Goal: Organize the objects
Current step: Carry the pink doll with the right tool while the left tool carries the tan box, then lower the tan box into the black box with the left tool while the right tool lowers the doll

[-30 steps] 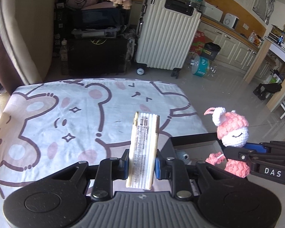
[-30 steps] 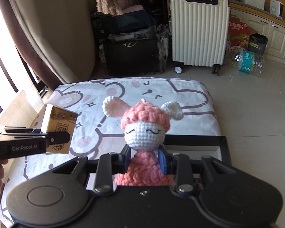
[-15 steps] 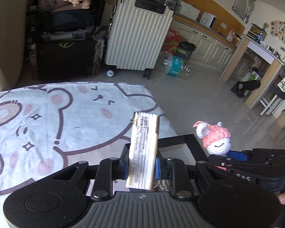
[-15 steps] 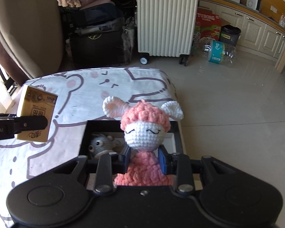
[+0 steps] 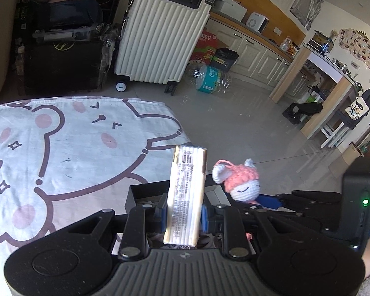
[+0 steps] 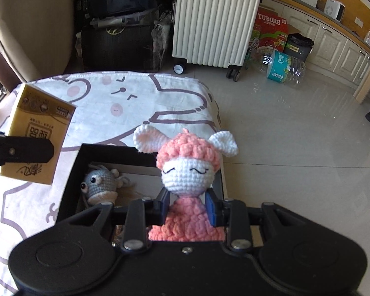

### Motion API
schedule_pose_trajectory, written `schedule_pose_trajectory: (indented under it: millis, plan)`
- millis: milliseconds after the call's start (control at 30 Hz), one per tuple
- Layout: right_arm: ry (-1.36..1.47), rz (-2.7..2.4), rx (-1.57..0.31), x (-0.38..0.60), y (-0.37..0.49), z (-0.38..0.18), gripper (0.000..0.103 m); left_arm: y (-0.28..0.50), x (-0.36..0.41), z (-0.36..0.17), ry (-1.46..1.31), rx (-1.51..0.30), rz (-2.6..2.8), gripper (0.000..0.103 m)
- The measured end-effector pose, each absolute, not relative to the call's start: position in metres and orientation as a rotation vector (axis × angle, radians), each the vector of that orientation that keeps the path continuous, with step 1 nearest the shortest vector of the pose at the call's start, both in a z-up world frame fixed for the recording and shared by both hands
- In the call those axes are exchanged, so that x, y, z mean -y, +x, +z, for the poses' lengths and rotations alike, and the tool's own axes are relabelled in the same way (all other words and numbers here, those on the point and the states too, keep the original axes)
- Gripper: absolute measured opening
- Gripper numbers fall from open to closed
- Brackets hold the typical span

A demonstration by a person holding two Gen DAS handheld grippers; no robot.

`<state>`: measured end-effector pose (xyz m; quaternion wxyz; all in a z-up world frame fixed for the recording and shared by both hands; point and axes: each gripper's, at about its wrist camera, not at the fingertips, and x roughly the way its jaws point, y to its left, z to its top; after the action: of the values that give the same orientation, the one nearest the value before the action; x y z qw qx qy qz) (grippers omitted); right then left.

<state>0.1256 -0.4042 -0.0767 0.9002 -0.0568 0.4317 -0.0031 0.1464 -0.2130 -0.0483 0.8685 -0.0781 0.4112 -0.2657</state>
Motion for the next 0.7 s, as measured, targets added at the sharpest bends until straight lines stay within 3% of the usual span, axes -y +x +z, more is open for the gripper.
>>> schedule_pose_trajectory:
  millis: [433, 467, 533, 567, 667, 700]
  plan:
    - [-0.246, 0.036, -0.965, 0.393, 0.152, -0.109, 0.034, 0.162, 0.219, -0.065, -0.181, -0.902, -0.594, 0.026]
    - [-0.231, 0.029, -0.964, 0.395, 0.153, -0.108, 0.035, 0.162, 0.22, -0.066, -0.183, -0.905, -0.598, 0.026]
    - [-0.196, 0.013, -0.958, 0.397, 0.154, -0.106, 0.051, 0.163, 0.223, -0.068, -0.19, -0.912, -0.604, 0.026]
    - [-0.185, 0.008, -0.95, 0.398, 0.153, -0.104, 0.052, 0.164, 0.223, -0.069, -0.198, -0.916, -0.608, 0.026]
    - [-0.15, 0.013, -0.936, 0.404, 0.151, -0.098, 0.045, 0.166, 0.227, -0.073, -0.21, -0.925, -0.612, 0.026]
    - [-0.127, 0.012, -0.933, 0.407, 0.15, -0.096, 0.035, 0.166, 0.228, -0.074, -0.213, -0.928, -0.612, 0.026]
